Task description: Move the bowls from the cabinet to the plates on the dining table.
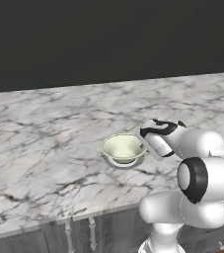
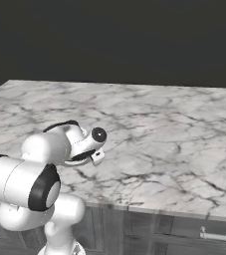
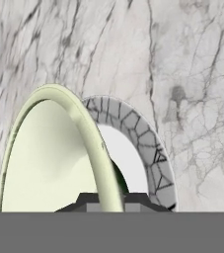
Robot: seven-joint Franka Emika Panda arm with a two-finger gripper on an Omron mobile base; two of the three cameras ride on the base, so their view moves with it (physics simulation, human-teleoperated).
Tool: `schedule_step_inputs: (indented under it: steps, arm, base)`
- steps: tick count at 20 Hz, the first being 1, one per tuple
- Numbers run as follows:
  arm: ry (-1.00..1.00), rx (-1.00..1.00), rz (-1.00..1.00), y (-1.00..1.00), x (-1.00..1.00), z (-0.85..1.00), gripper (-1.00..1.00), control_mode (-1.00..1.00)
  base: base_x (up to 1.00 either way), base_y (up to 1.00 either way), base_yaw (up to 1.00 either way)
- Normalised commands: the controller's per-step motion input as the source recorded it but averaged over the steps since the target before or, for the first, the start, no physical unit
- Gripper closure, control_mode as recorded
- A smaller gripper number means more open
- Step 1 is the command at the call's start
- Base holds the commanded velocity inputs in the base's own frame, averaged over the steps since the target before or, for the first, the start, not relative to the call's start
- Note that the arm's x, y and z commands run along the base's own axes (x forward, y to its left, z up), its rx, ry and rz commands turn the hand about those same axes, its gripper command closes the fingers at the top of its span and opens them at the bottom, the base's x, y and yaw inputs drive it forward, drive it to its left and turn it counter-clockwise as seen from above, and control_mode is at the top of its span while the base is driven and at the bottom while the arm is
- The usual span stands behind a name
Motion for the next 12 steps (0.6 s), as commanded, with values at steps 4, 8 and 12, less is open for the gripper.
schedule_step_inputs:
  steps: [4,8,12]
  arm:
    - [0.00,0.00,0.00,0.00,0.00,0.00,1.00,-1.00]
    - [-0.02,-0.01,0.00,0.00,0.00,-0.01,1.00,-1.00]
    - [0.00,-0.01,-0.01,0.00,0.11,-0.04,1.00,-1.00]
  base:
    - [0.00,0.00,0.00]
    - [0.00,0.00,0.00]
    - [0.00,0.00,0.00]
